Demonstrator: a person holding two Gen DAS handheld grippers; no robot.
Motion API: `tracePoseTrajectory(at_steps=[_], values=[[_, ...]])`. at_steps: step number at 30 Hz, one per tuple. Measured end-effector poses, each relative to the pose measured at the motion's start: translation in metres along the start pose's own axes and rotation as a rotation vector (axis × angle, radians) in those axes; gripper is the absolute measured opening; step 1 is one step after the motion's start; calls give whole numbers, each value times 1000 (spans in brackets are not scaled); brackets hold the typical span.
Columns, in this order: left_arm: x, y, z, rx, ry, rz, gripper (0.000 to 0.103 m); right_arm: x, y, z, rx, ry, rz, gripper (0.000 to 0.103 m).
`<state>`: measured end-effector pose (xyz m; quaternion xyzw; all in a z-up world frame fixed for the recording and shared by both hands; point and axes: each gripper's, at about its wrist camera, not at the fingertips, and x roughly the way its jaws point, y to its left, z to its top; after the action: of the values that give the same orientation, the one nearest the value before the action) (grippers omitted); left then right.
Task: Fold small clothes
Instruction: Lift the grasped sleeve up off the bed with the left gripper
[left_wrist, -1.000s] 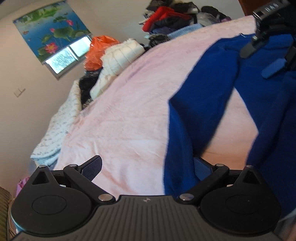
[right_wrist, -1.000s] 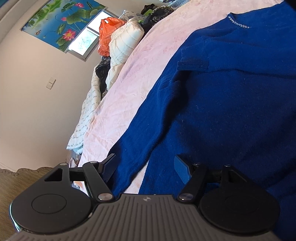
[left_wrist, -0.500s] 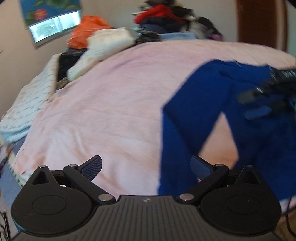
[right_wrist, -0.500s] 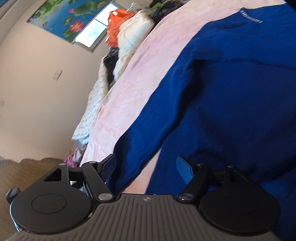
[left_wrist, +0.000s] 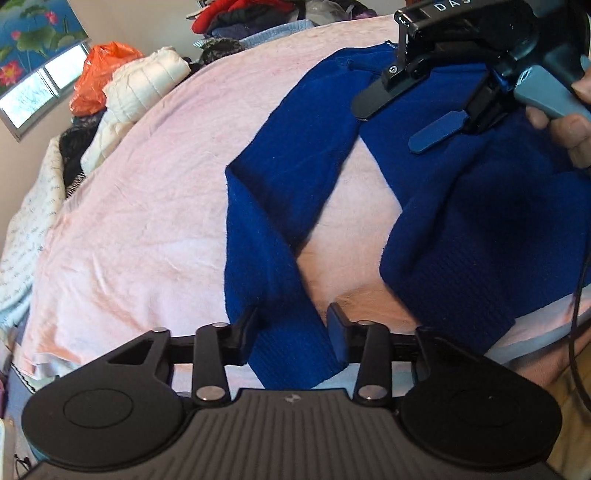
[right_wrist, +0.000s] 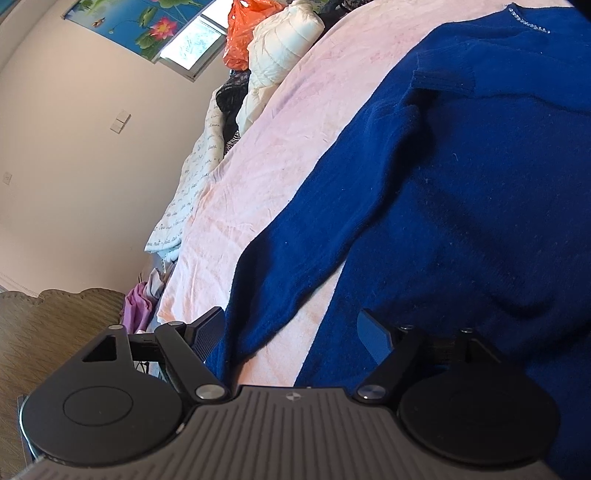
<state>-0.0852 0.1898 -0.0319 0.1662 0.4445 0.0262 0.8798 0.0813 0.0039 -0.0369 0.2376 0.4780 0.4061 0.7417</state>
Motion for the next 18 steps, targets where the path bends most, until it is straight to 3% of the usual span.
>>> tracePoseTrajectory(at_steps=[1,3,10,12,15,18], values=[[-1,2,0,-6,6,-19,20,0,0,0,2,1,-1,81],[0,11,-1,-49,21,-50,8,1,1,0,0,0,-3,81],[-3,75,2,-348,-35,-115,6,4,7,-3,-34,10,2,80],[-9,102,0,-474,-82,-180,6,7,15,-6,-89,13,17,79],[-17,132,-3,-618,-127,-255,6,13,45,-18,-311,7,-26,79],[-16,146,-5,-707,-133,-312,6,26,93,-47,-718,-1,-158,80]])
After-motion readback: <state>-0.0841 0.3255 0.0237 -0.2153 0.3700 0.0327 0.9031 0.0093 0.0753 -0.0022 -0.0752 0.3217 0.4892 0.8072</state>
